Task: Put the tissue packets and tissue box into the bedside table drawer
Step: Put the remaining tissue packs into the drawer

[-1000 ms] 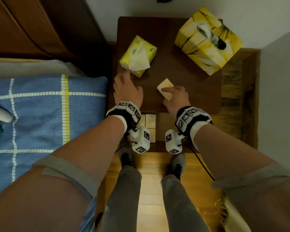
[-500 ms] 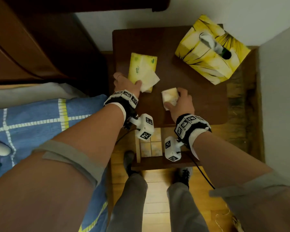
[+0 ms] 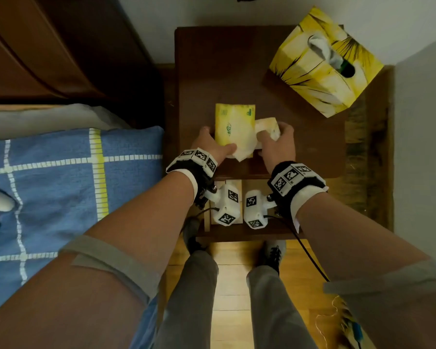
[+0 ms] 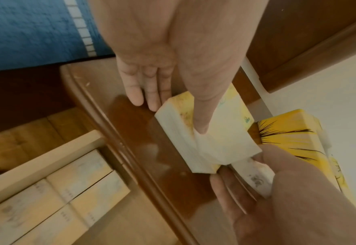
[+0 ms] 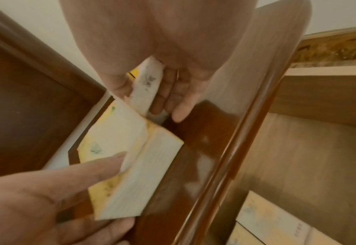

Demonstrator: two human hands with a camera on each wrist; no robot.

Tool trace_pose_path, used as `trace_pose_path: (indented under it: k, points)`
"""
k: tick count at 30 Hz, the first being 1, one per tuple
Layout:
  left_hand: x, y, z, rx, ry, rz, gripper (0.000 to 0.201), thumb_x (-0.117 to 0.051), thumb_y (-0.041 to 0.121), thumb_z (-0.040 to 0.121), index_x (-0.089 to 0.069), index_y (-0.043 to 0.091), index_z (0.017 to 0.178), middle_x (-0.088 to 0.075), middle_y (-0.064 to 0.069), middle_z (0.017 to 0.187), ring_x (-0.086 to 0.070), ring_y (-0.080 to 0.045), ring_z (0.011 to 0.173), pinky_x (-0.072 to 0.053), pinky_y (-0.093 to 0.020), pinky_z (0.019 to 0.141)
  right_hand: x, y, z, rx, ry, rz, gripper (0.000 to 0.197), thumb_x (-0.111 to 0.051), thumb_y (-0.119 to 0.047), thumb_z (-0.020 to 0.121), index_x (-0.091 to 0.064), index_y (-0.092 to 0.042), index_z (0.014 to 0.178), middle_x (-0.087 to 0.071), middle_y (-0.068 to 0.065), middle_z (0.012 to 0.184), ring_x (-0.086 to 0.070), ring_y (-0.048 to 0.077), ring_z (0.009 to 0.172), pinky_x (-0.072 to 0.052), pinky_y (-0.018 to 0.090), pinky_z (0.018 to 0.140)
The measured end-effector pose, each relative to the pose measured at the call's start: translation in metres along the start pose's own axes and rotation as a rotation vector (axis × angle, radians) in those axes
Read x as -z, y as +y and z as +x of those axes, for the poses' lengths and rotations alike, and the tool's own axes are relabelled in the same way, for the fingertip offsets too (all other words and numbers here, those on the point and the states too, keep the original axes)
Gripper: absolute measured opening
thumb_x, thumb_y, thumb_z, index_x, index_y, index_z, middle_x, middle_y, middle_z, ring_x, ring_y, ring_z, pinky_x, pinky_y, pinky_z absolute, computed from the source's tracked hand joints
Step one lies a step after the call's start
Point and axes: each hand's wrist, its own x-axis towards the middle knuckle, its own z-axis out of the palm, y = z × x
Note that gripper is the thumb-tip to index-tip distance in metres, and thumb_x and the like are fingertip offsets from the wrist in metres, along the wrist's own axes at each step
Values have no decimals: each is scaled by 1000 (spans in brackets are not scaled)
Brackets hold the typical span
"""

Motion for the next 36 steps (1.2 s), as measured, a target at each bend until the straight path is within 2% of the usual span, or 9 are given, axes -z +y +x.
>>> trace_pose_path:
  k: [4,6,8,13,20,24,28,33,36]
  points:
    - [-5,-16,-25,65,3,-45,66,-83,43,67,-58,15,121,-69,-5,115,-69,-27,98,-58,-45,89,5,6,-17,-2,-128,54,69,-77,-50,72,-41,-27,127,-61,-6,109,-65,19,99,-59,45,85]
    - [-8,-31,-38,69,8,-145,42,-81,47,63,-68,18,90,-74,-7,100,-72,-27,90,-61,-47,85,15,15,-26,55,-159,-5,78,-86,-45,67,-40,-25,126,-61,-6,113,-64,16,101,-58,38,85]
    - [-12,-49,-57,86,5,-269,32,-81,46,67,-69,18,78,-77,-9,93,-74,-25,88,-61,-45,86,28,32,-37,60,-190,-62,83,-91,-33,65,-39,-21,129,-59,-3,118,-63,17,104,-56,35,87]
    - [-38,-89,-106,167,-61,-322,28,-80,25,82,-62,13,100,-75,-14,101,-75,-25,86,-62,-41,84,62,81,-67,-61,-298,-133,90,-94,-20,61,-37,-21,132,-57,-1,121,-61,22,110,-58,49,87]
    - [-69,-120,-121,158,-109,-138,27,-65,29,90,-68,15,113,-72,-2,109,-67,-24,97,-54,-34,84,73,126,-73,-225,-249,-196,94,-93,-15,61,-36,-23,135,-57,3,124,-59,29,113,-57,54,86]
    - [-59,-133,-109,131,21,34,32,-55,27,93,-63,17,123,-65,-6,126,-63,-29,112,-50,-34,94,48,137,-69,-218,-176,-215,92,-92,-19,63,-34,-24,135,-58,6,128,-58,25,105,-55,52,91]
    - [-45,-149,-88,121,64,44,34,-56,23,95,-59,18,128,-62,-6,133,-59,-28,121,-47,-34,100,8,139,-65,-170,-132,-234,90,-88,-22,70,-32,-19,140,-56,8,133,-57,28,118,-46,33,92]
    - [-40,-169,-66,107,36,22,37,-59,23,92,-56,19,129,-62,-4,128,-60,-22,110,-46,-29,90,-22,148,-61,-188,-94,-328,87,-86,-29,74,-35,-13,143,-54,9,138,-52,30,128,-45,40,99]
    - [-40,-175,-60,101,14,19,37,-59,23,92,-56,18,129,-63,-5,129,-61,-25,116,-48,-32,95,-26,156,-59,-204,-164,-554,73,-83,-33,76,-46,-9,135,-59,12,131,-57,32,121,-49,39,89]
